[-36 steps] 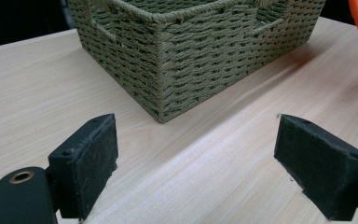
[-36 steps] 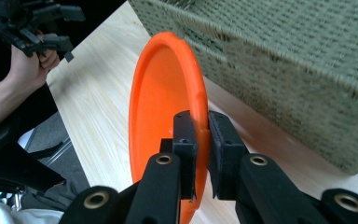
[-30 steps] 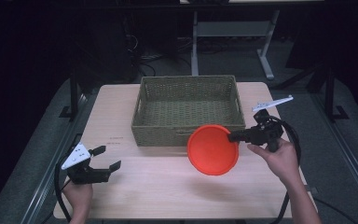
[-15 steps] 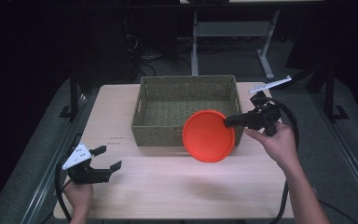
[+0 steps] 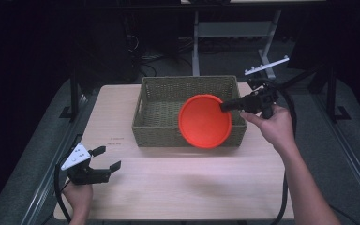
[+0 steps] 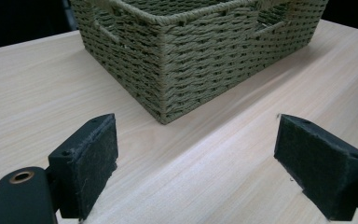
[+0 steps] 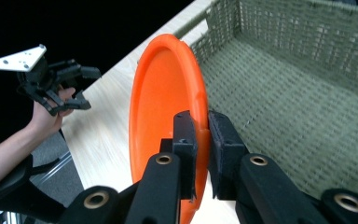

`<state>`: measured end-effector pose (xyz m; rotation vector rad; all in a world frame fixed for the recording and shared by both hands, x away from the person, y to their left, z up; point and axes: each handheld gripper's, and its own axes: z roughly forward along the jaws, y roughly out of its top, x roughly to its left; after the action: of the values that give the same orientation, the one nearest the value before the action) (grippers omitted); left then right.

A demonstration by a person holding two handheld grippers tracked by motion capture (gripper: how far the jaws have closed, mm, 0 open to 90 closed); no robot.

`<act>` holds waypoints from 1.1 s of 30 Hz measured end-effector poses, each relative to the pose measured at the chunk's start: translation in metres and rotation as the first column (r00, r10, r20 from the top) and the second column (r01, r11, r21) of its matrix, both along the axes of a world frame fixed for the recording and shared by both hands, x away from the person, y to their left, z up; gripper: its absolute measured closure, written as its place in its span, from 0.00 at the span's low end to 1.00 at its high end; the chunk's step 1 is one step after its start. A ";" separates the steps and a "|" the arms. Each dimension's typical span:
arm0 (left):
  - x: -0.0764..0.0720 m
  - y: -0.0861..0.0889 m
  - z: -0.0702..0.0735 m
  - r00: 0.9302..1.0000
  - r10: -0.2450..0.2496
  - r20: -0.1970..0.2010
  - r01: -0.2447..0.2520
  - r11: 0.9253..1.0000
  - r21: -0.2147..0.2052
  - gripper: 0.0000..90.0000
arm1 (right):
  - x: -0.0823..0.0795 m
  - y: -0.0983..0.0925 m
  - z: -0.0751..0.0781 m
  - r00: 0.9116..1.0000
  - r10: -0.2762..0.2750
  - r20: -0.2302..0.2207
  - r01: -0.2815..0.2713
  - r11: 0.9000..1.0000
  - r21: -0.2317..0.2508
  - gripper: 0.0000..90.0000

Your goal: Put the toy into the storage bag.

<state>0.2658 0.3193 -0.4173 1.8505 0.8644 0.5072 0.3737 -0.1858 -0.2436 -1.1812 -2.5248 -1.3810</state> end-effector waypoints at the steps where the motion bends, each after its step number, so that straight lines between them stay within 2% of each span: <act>1: 0.000 0.001 0.000 1.000 -0.001 0.001 0.001 1.000 0.000 0.14 | 0.002 0.001 0.002 1.000 -0.004 0.003 0.004 1.000 0.009 0.91; 6: 0.000 0.000 0.001 1.000 0.004 0.004 -0.004 1.000 -0.016 0.14 | 0.016 0.009 0.009 1.000 -0.011 0.005 0.011 1.000 0.011 0.91; 11: 0.000 0.001 0.001 1.000 0.000 0.005 0.000 1.000 -0.006 0.14 | 0.032 0.015 0.015 1.000 -0.031 -0.004 0.031 0.999 0.024 0.91; 15: 0.000 0.001 0.001 1.000 0.001 0.004 -0.001 1.000 -0.007 0.14 | 0.045 0.019 0.017 0.999 -0.049 -0.013 0.049 0.999 0.010 0.91; 20: 0.000 0.001 0.001 1.000 -0.004 0.006 0.004 1.000 0.008 0.14 | 0.059 0.023 0.013 0.997 -0.072 -0.027 0.072 0.997 0.008 0.91; 29: 0.000 0.000 0.001 1.000 0.000 -0.002 0.000 1.000 -0.007 0.14 | 0.078 0.023 0.004 0.992 -0.114 -0.056 0.114 0.993 0.004 0.91; 33: 0.000 -0.002 0.001 1.000 -0.005 -0.002 0.005 1.000 0.001 0.14 | 0.083 0.019 0.000 0.989 -0.132 -0.066 0.133 0.991 0.006 0.91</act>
<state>0.2659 0.3176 -0.4165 1.8539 0.8608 0.5035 0.4568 -0.1666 -0.2433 -1.3912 -2.4325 -1.3556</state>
